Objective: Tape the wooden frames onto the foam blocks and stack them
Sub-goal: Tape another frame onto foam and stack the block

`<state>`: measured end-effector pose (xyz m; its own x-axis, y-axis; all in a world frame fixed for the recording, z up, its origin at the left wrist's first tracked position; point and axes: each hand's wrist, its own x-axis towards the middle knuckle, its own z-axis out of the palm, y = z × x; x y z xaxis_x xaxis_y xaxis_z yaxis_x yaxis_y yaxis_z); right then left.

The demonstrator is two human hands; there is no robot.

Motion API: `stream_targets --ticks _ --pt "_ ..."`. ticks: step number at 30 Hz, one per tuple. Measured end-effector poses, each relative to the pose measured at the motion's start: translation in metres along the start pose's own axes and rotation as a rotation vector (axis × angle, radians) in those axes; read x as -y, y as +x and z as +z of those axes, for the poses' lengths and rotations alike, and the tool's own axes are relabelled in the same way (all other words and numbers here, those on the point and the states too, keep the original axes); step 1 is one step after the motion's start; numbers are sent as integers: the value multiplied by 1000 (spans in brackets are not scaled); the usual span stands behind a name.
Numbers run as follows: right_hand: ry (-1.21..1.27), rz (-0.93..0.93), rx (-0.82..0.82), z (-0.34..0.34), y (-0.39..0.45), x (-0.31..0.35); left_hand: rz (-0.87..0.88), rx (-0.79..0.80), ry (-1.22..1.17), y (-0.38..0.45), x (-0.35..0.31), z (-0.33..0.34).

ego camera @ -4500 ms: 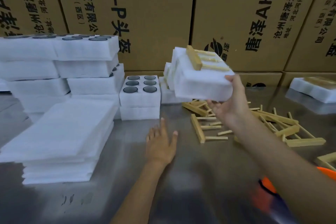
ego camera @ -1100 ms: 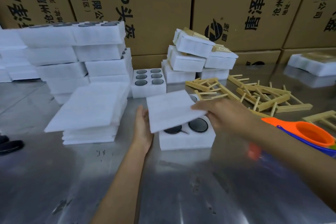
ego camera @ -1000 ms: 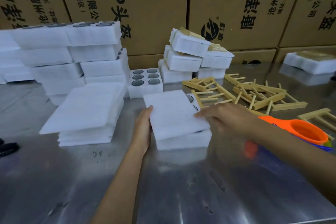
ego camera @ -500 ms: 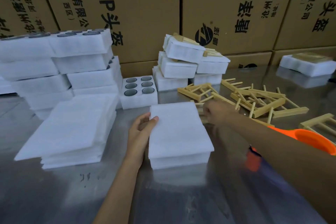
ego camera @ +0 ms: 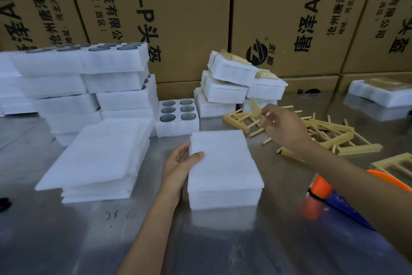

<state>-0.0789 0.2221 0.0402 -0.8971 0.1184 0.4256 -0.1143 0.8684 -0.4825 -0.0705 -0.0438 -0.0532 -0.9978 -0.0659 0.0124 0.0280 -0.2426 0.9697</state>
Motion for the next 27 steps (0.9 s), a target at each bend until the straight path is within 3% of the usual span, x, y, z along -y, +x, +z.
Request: stream_targets --ticks 4,9,14,17,19,22,27 --pt "106 -239 72 -22 -13 51 2 -11 -3 -3 0 1" --pt "-199 -448 379 12 -58 78 4 -102 42 -6 -1 6" --pt "-56 -363 455 25 -68 71 -65 -26 43 -11 -6 7" --pt "-129 -330 466 27 -69 68 -47 35 103 -14 -7 11" --pt "-40 -127 463 26 -70 65 -111 79 27 -15 -7 10" --pt "373 276 515 26 -73 58 -175 155 -57 -16 -5 8" --pt "439 321 556 37 -86 46 -248 192 -140 -29 -7 16"
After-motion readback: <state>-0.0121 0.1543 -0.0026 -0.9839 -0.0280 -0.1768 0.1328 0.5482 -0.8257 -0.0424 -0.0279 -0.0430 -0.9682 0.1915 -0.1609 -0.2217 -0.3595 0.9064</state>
